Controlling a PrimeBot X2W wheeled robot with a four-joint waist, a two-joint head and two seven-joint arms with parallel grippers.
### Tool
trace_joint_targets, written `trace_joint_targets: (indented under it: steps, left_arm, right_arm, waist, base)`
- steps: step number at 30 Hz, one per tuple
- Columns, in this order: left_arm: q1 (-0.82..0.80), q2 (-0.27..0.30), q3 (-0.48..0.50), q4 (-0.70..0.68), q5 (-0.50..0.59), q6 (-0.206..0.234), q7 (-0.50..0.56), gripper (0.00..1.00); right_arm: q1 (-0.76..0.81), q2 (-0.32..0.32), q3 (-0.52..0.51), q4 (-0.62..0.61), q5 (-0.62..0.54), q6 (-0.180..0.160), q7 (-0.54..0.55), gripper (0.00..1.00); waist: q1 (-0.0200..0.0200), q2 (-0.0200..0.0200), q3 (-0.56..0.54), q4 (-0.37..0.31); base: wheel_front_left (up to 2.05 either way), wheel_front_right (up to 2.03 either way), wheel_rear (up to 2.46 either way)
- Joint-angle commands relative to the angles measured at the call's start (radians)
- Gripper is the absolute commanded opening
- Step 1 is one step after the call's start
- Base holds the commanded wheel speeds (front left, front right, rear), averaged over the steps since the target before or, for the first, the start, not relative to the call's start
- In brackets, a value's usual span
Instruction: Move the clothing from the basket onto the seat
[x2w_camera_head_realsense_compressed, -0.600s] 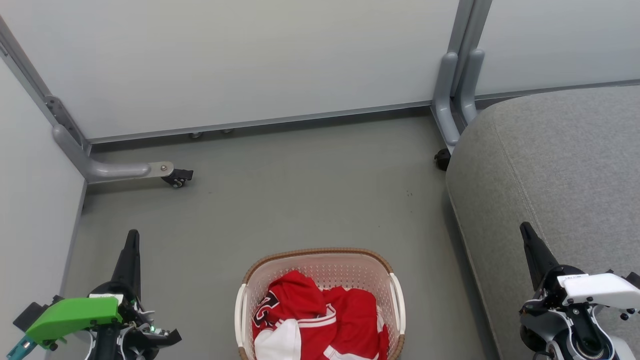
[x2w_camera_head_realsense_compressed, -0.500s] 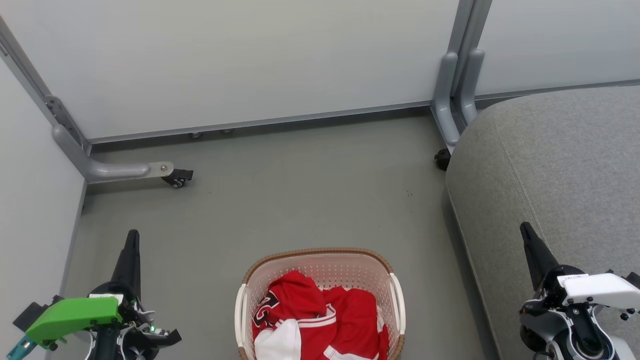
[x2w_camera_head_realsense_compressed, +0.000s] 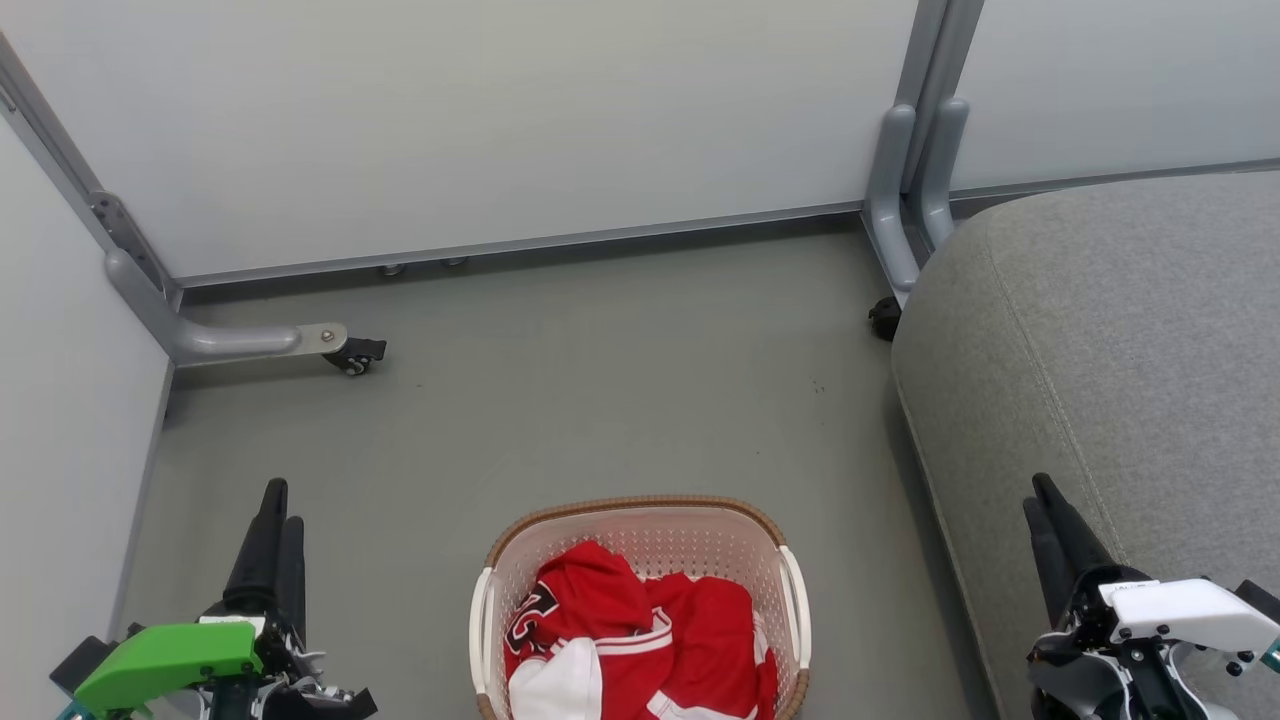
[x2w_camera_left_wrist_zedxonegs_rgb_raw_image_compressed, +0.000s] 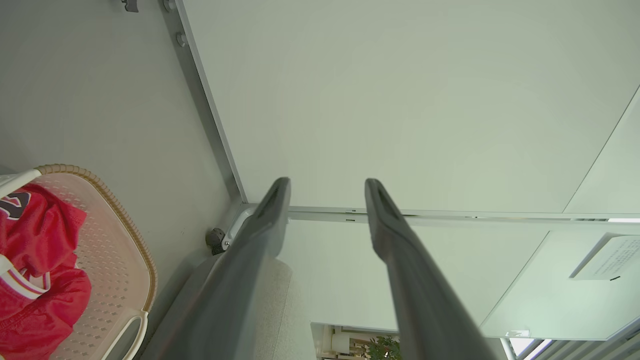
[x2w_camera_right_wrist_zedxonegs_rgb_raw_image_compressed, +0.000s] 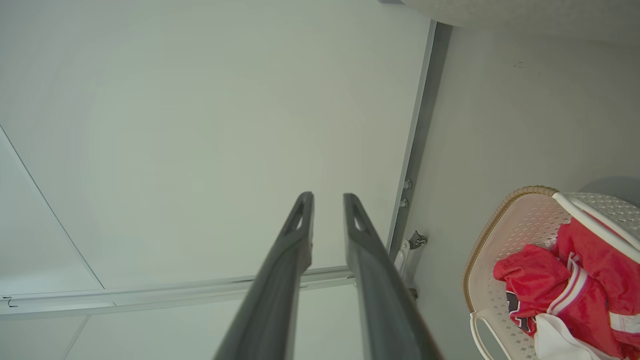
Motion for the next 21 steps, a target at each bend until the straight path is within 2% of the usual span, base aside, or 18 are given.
trace_joint_targets:
  steps: [1, 10, 21]
  left_arm:
    - [-0.014, 0.004, -0.010, -0.017, 0.010, 0.000, -0.013, 1.00]
    - [-0.014, 0.004, 0.000, -0.025, 0.134, 0.000, -0.057, 1.00]
    - [0.000, 0.006, -0.023, -0.096, 0.358, 0.007, -0.106, 1.00]
  right_arm:
    - [-0.013, -0.005, 0.012, -0.014, -0.009, 0.000, -0.014, 1.00]
    - [-0.011, -0.006, 0.033, -0.014, -0.080, 0.000, -0.059, 1.00]
    - [0.003, -0.008, 0.024, -0.062, -0.337, 0.000, -0.108, 1.00]
  waist:
    - [0.0000, -0.0001, 0.000, 0.000]
    - [0.0000, -0.0001, 0.003, 0.000]
    - [0.0000, -0.0001, 0.008, 0.000]
  base:
    - [0.00, 0.00, 0.00]
    - [0.00, 0.00, 0.00]
    - [0.00, 0.00, 0.00]
